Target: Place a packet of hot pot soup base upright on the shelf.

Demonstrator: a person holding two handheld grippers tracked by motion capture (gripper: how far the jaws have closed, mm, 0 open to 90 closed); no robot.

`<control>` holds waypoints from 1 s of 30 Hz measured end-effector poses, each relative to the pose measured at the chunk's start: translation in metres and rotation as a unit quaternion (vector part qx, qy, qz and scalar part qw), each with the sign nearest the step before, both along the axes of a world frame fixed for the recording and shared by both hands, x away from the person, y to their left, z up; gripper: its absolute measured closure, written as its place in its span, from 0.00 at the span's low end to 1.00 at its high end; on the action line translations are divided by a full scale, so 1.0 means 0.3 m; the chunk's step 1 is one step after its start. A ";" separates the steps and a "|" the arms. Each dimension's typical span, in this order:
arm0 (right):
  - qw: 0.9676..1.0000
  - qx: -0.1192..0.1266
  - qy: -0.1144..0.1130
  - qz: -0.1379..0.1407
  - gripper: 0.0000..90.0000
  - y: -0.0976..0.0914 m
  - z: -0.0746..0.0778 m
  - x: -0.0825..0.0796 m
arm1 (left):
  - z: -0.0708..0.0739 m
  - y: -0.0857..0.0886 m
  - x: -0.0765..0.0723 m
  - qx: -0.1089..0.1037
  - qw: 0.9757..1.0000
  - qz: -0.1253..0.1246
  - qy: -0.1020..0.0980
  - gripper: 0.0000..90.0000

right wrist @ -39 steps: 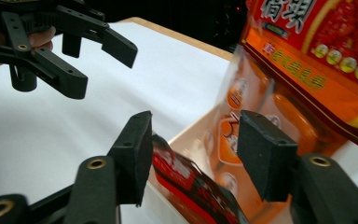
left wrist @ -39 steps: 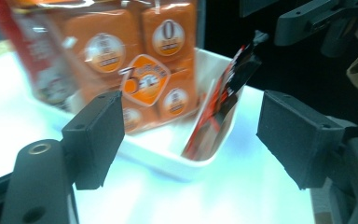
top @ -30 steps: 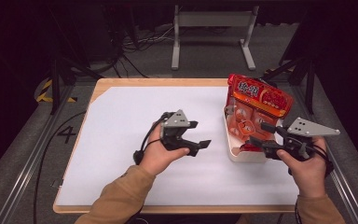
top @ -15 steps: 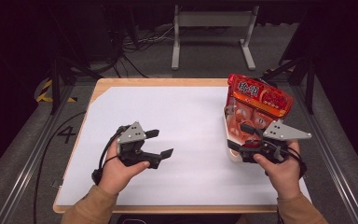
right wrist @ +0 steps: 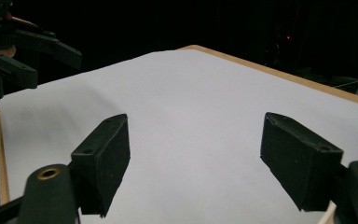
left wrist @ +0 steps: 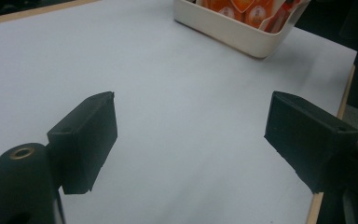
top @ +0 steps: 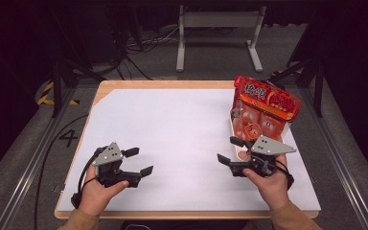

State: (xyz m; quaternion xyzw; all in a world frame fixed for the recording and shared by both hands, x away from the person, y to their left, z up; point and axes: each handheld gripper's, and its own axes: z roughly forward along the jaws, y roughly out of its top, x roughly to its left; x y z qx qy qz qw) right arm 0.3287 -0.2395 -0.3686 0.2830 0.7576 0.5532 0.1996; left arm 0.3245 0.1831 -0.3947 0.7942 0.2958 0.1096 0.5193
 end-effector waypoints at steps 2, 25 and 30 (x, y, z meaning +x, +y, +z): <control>1.000 -0.007 -0.006 0.002 0.28 0.012 -0.024 0.000 | -0.016 0.007 -0.004 -0.012 1.000 0.004 0.007 0.20; 1.000 -0.025 -0.011 0.011 0.25 0.059 -0.187 -0.024 | -0.151 0.094 -0.001 0.007 0.999 0.046 0.008 0.19; 0.999 -0.034 -0.005 0.012 0.23 0.064 -0.214 -0.012 | -0.167 0.095 0.001 0.015 0.999 0.044 0.012 0.20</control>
